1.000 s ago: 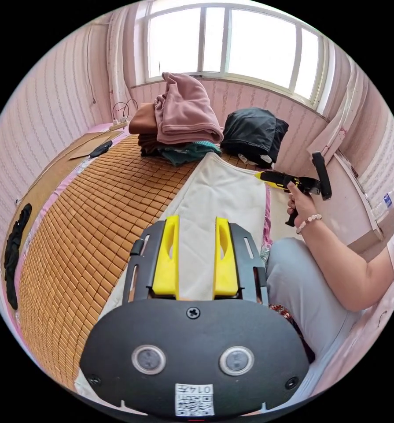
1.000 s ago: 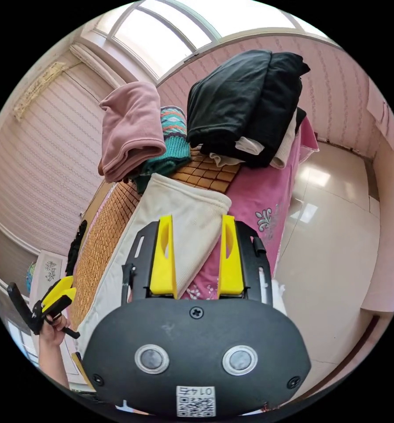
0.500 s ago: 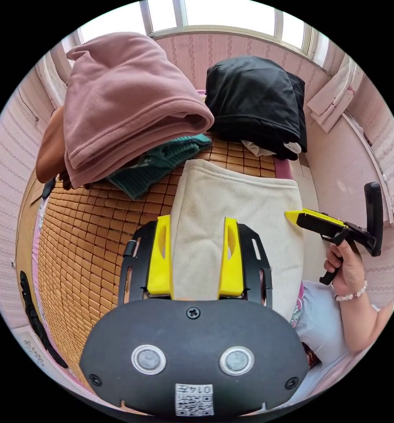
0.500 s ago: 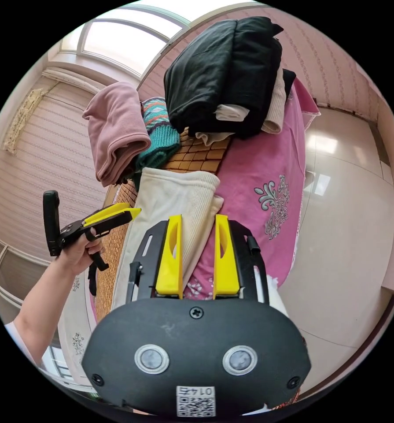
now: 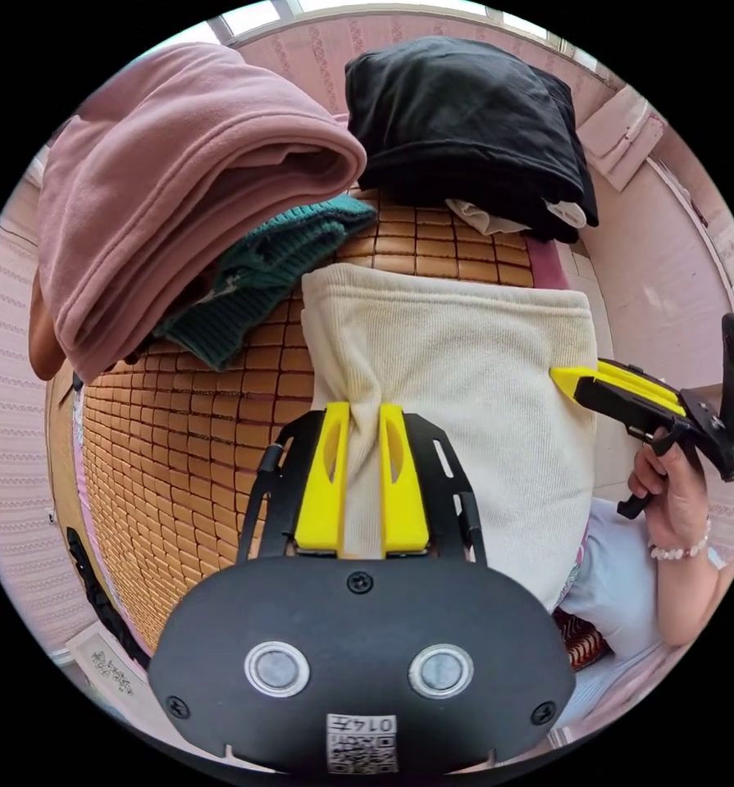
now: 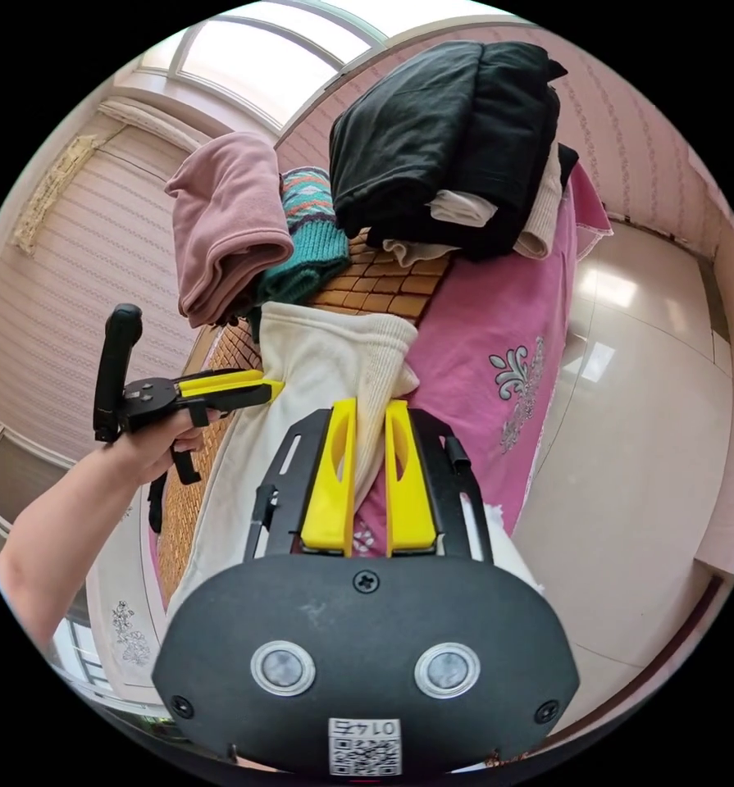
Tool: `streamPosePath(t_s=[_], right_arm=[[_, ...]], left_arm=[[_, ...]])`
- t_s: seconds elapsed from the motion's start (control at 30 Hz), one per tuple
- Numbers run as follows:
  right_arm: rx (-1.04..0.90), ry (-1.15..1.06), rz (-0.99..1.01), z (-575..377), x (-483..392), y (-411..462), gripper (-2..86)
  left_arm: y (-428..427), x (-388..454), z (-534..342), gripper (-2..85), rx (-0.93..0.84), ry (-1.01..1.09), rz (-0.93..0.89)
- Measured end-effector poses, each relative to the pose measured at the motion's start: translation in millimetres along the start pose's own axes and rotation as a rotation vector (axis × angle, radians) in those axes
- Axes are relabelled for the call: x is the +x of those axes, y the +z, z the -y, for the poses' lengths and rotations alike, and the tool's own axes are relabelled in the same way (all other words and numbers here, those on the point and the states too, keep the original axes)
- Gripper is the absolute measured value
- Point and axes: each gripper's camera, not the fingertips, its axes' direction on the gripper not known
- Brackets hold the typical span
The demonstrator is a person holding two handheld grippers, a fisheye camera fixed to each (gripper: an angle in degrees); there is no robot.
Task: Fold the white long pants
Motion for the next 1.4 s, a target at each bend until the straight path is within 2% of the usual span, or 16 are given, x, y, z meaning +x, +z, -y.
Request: streamPosePath(t_s=[0.1, 0.4, 0.53, 0.8, 0.9, 1.0, 1.07, 1.1, 1.17, 1.2, 1.27, 1.37, 1.4], right_arm=[[-0.003, -0.015, 0.005, -0.2, -3.0, -1.9, 4.8], [-0.005, -0.047, 0.050, -6.8, -20.7, -14.4, 3.3], [0.037, -0.163, 0.082, -16.2, -51.4, -28.7, 3.1], [0.154, -0.444, 0.368, -44.7, -133.4, -73.7, 3.1], [0.144, -0.661, 0.535, -72.2, -215.0, -105.8, 3.4], [0.031, -1.000, 0.636, -127.3, -333.2, -132.2, 3.9], [-0.062, -1.241, 0.653, -194.6, -417.7, -141.3, 4.6], [-0.082, -1.280, 0.656, -213.0, -434.0, -141.3, 4.8], [-0.177, -1.373, 0.667, -288.0, -479.4, -127.9, 6.8], [-0.204, -1.382, 0.651, -306.6, -486.9, -119.9, 7.4], [-0.360, -1.527, 0.543, -383.0, -505.1, -77.6, 8.4], [-0.533, -1.615, 0.295, -444.0, -519.5, -36.0, 8.3], [-0.549, -1.623, 0.286, -449.7, -523.3, -33.8, 8.3]], left_arm=[[-2.6, 3.7, -4.8, 5.0, 0.004, 0.023, 0.025], [-17.8, -11.6, -44.8, 4.5, 0.064, -0.091, -0.016], [-40.3, -22.3, -77.6, 4.3, 0.112, -0.132, -0.040], [-135.1, -44.5, -186.1, 4.1, 0.215, -0.233, -0.013], [-187.5, -58.4, -263.7, 4.0, 0.258, -0.295, 0.036], [-249.8, -76.6, -374.2, 4.3, 0.345, -0.406, 0.047], [-285.2, -89.6, -496.5, 5.4, 0.417, -0.602, -0.006], [-289.8, -90.0, -529.9, 5.8, 0.423, -0.648, -0.011], [-293.4, -74.7, -671.0, 7.0, 0.369, -0.848, 0.080], [-291.2, -66.7, -705.3, 7.3, 0.352, -0.895, 0.115], [-272.6, -22.7, -842.5, 8.2, 0.269, -1.094, 0.188], [-245.1, 47.4, -963.6, 8.3, 0.231, -1.278, 0.119], [-239.8, 61.7, -978.1, 8.2, 0.231, -1.294, 0.102]])
